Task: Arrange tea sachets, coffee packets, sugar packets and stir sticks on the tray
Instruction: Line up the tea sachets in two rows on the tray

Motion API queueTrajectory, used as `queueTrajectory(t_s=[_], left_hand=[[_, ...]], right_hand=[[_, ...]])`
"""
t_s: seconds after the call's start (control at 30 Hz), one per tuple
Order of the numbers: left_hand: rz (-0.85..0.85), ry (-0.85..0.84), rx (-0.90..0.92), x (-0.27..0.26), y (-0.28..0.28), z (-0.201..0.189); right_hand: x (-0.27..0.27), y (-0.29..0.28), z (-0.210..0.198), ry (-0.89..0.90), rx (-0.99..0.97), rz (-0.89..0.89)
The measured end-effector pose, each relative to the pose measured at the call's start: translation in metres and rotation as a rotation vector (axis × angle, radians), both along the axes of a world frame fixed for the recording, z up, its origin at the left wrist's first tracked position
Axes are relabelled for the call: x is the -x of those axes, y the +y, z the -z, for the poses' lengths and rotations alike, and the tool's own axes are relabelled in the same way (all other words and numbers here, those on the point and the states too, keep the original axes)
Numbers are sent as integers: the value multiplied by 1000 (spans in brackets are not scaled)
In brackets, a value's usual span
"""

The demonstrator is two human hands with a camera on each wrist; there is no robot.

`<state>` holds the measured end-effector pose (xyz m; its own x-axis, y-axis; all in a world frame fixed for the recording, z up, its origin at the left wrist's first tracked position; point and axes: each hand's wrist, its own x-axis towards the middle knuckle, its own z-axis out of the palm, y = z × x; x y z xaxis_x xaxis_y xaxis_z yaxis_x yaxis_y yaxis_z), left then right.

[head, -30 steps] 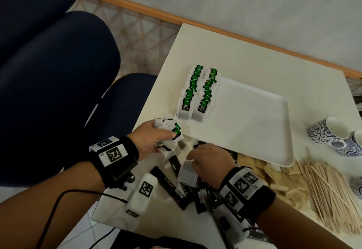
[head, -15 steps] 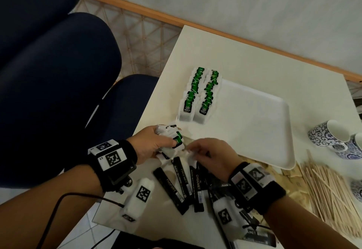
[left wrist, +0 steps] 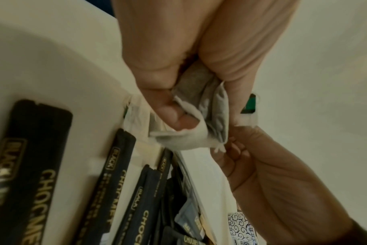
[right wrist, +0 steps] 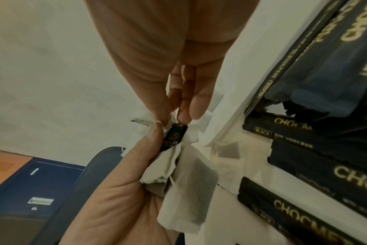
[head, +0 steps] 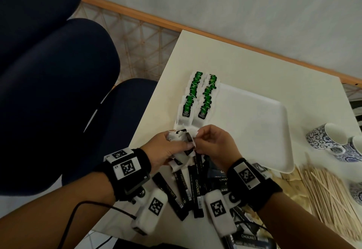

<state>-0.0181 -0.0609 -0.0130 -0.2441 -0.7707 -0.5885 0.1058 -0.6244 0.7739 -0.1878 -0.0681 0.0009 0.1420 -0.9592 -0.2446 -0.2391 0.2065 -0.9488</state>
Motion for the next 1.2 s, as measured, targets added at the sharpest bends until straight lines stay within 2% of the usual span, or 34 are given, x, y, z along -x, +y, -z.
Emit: queueTrajectory(t_s=[0.1,0.2,0.37,0.53,0.73,0.9,1.03,1.2], left_hand=[[-39,0,23,2,-1,1],[-58,-26,54,3,-2,2],[-33,-55,64,2,-4,2],[-38,-34,60,1,-5,2],[-6,-51,61,0,-8,3],[-67,-58,37,-12,-12,6],[-113,-52,28,-21,-19,7],[-203,-53,10,-30,-30,9]], right_hand=[[-1,3,-3,-13,26,-68],[-2,3,-3,121,48,-114],[-4,-4,-2,310,203,-54],[-1,-4,-8,330,247,-132],[-2,-8,2,380,289,-63],[13,-23,-3,580,411,-51],[23,-30,-3,598,280,-74],[18,-34,-1,685,177,-247]])
